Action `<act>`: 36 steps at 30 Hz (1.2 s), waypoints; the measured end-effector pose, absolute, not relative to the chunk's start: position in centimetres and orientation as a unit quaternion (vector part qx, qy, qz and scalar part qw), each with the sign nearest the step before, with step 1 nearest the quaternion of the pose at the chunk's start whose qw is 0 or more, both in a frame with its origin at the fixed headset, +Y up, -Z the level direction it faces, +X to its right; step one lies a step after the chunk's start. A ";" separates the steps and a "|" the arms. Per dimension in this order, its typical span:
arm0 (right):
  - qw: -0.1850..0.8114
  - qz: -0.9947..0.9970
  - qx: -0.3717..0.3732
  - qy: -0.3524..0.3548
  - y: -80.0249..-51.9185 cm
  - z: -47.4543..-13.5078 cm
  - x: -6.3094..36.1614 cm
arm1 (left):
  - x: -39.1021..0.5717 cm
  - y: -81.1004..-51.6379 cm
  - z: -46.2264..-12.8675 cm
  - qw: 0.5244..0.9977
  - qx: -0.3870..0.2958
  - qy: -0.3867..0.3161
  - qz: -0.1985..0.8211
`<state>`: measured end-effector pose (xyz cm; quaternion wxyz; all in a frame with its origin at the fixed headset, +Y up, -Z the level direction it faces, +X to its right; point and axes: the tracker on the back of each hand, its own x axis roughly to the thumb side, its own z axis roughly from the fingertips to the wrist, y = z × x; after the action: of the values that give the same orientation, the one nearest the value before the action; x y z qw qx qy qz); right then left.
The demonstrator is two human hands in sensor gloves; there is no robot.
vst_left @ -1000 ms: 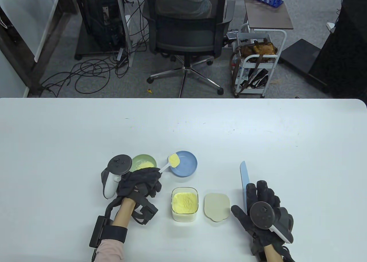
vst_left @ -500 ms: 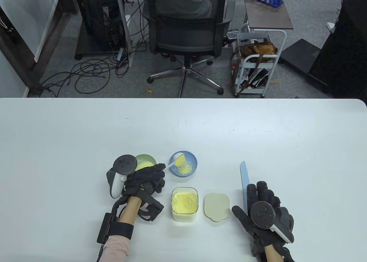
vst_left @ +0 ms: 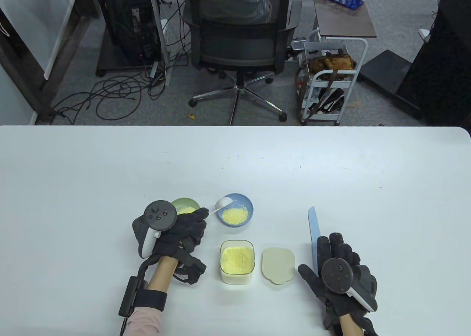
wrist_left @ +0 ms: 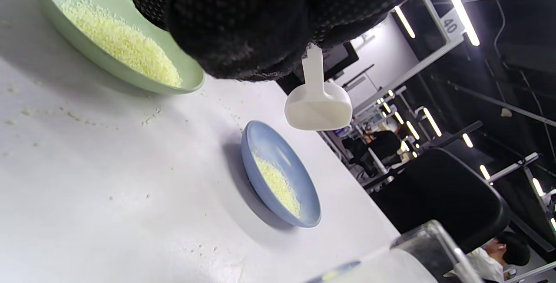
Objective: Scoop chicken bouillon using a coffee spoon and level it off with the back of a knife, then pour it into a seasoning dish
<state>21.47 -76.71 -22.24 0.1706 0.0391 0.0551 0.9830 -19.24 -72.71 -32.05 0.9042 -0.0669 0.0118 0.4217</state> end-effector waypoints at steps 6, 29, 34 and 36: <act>0.173 0.983 0.038 0.057 -76.8 -22.2 21.6 | -19.4 -72.4 -31.3 0.887 -0.051 -0.008 0.459; 0.118 0.991 0.065 0.006 -76.3 -20.9 19.9 | -25.0 -75.6 -23.1 0.722 -0.144 -0.053 0.675; 0.140 0.979 0.147 -0.009 -74.5 -20.4 16.6 | -24.5 -76.4 -23.3 0.715 -0.159 -0.063 0.678; 0.131 0.973 0.190 -0.004 -73.0 -20.7 14.3 | -24.5 -76.4 -23.3 0.710 -0.165 -0.068 0.682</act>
<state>14.25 -73.00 -20.73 0.1310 0.1900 -0.0035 0.9730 -24.52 -76.43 -23.29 0.7097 -0.1652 -0.0680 0.6815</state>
